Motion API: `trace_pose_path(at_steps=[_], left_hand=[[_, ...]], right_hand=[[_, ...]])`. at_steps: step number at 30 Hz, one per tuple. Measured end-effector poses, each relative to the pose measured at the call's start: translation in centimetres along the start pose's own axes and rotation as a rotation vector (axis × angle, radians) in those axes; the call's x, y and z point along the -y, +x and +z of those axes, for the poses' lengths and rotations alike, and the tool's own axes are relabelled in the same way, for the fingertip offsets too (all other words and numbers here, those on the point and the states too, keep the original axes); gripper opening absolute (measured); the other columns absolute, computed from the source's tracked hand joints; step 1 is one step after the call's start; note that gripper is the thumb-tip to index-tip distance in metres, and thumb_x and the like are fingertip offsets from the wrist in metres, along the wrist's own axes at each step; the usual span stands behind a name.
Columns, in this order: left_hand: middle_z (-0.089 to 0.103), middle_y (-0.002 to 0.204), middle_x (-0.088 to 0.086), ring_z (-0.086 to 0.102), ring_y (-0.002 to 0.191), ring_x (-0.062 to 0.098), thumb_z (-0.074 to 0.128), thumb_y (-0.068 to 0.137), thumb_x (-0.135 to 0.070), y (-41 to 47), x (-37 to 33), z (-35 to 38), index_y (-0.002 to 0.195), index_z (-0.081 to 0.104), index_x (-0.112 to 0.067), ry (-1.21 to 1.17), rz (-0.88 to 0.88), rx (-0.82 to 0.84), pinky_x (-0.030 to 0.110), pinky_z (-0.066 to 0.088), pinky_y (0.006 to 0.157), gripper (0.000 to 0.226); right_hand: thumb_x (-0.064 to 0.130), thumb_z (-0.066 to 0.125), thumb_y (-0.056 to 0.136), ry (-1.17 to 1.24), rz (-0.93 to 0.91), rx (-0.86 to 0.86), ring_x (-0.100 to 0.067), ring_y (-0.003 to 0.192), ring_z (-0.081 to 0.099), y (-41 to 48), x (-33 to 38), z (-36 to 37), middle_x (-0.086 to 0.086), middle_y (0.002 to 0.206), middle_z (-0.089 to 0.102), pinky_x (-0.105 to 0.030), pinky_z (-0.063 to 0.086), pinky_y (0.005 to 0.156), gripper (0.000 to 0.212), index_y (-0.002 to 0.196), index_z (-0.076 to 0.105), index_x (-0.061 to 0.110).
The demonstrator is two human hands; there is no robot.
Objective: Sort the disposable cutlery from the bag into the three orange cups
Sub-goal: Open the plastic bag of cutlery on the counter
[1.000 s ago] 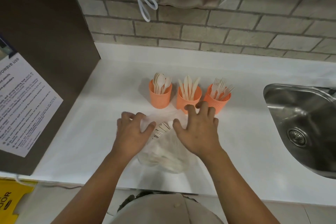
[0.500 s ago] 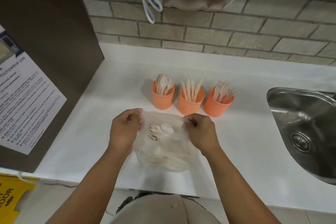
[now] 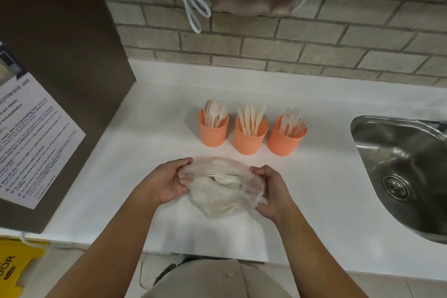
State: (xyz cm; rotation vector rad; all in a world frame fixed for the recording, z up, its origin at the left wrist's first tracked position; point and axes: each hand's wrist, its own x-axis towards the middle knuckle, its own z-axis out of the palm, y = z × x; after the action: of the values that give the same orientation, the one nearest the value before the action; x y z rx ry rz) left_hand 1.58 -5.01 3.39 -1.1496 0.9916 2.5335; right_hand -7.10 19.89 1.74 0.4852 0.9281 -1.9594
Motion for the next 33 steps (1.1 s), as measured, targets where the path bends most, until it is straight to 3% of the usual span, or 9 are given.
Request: trace_pose_path(at_steps=[3, 8, 12, 16, 19, 23, 27, 29, 33], left_hand=[[0.072, 0.1, 0.004, 0.07, 0.081, 0.018, 0.068, 0.097, -0.041, 0.0, 0.5, -0.9, 0.117, 0.062, -0.013, 0.523, 0.212, -0.21, 0.031, 0.053, 0.075, 0.035], [0.065, 0.111, 0.005, 0.07, 0.095, 0.026, 0.072, 0.079, -0.072, -3.1, 1.7, -0.2, 0.121, 0.051, -0.023, 1.115, 0.262, -0.482, 0.038, 0.058, 0.082, 0.069], [0.075, 0.079, 0.015, 0.069, 0.057, 0.024, 0.076, 0.085, -0.053, -3.8, 3.0, 1.1, 0.096, 0.063, -0.01, 1.147, 0.27, -0.387, 0.043, 0.063, 0.067, 0.046], [0.073, 0.084, 0.019, 0.071, 0.06, 0.02, 0.071, 0.092, -0.006, -3.6, 3.7, 0.7, 0.1, 0.067, -0.007, 0.88, 0.407, -0.308, 0.037, 0.065, 0.069, 0.009], [0.073, 0.096, 0.017, 0.073, 0.084, 0.021, 0.069, 0.093, 0.007, -3.8, 3.5, 0.6, 0.11, 0.067, -0.002, 0.382, 0.408, -0.195, 0.024, 0.063, 0.073, 0.019], [0.072, 0.097, 0.012, 0.071, 0.083, 0.016, 0.063, 0.095, 0.007, -3.3, 3.4, 0.4, 0.114, 0.066, -0.001, -0.183, 0.273, -0.041, 0.037, 0.063, 0.087, 0.021], [0.066, 0.087, 0.009, 0.068, 0.068, 0.017, 0.083, 0.046, 0.026, -2.4, 4.5, 0.5, 0.106, 0.063, -0.001, -0.638, 0.155, 0.128, 0.032, 0.064, 0.067, 0.069], [0.054, 0.073, 0.004, 0.053, 0.055, 0.015, 0.081, 0.034, 0.026, -1.9, 4.9, 0.4, 0.108, 0.058, -0.003, -0.658, 0.102, 0.186, 0.026, 0.053, 0.052, 0.083], [0.058, 0.069, 0.003, 0.052, 0.058, 0.016, 0.056, 0.092, -0.017, -2.2, 4.6, 1.1, 0.103, 0.064, -0.01, -0.124, 0.178, -0.032, 0.028, 0.047, 0.055, 0.014]], right_hand=[[0.018, 0.064, 0.092, -0.822, -0.28, -0.243, -0.019, 0.066, 0.056, -1.4, 0.0, -0.5, -0.003, 0.086, 0.06, -0.029, 0.044, 0.055, 0.009, 0.1, 0.062, 0.015], [0.058, 0.063, 0.09, -1.635, -0.412, -0.502, -0.026, 0.101, 0.057, -3.9, -1.1, -0.5, -0.001, 0.109, 0.053, -0.035, 0.046, 0.085, 0.045, 0.117, 0.054, 0.024], [0.063, 0.065, 0.088, -1.306, -0.15, -0.409, -0.017, 0.063, 0.067, -4.9, -1.5, 1.4, -0.005, 0.087, 0.07, -0.029, 0.049, 0.055, 0.053, 0.106, 0.058, 0.014], [0.008, 0.071, 0.085, -1.024, -0.374, -0.353, -0.021, 0.053, 0.066, -3.9, -2.5, 0.9, -0.028, 0.076, 0.06, -0.042, 0.06, 0.056, 0.031, 0.089, 0.052, -0.015], [-0.01, 0.069, 0.088, -0.57, -0.444, -0.253, -0.023, 0.076, 0.069, -3.7, -2.4, 0.3, -0.012, 0.08, 0.066, -0.042, 0.064, 0.08, 0.005, 0.087, 0.064, -0.01], [-0.017, 0.054, 0.089, 0.11, -0.282, -0.092, -0.026, 0.085, 0.071, -2.7, -1.8, -0.5, -0.012, 0.085, 0.067, -0.039, 0.064, 0.083, 0.02, 0.093, 0.063, 0.0], [-0.016, 0.037, 0.076, 0.477, -0.176, -0.005, -0.017, 0.057, 0.051, -1.8, -3.2, -0.5, -0.005, 0.066, 0.052, -0.027, 0.051, 0.052, 0.03, 0.078, 0.052, 0.01], [-0.008, 0.045, 0.065, 0.557, -0.134, 0.041, -0.014, 0.047, 0.04, -1.5, -3.9, -0.7, -0.001, 0.057, 0.04, -0.021, 0.041, 0.05, 0.024, 0.073, 0.044, 0.014], [0.016, 0.042, 0.086, 0.308, -0.123, 0.026, -0.022, 0.065, 0.056, -2.3, -2.9, -0.6, -0.008, 0.072, 0.06, -0.031, 0.046, 0.067, 0.022, 0.088, 0.062, 0.007]])
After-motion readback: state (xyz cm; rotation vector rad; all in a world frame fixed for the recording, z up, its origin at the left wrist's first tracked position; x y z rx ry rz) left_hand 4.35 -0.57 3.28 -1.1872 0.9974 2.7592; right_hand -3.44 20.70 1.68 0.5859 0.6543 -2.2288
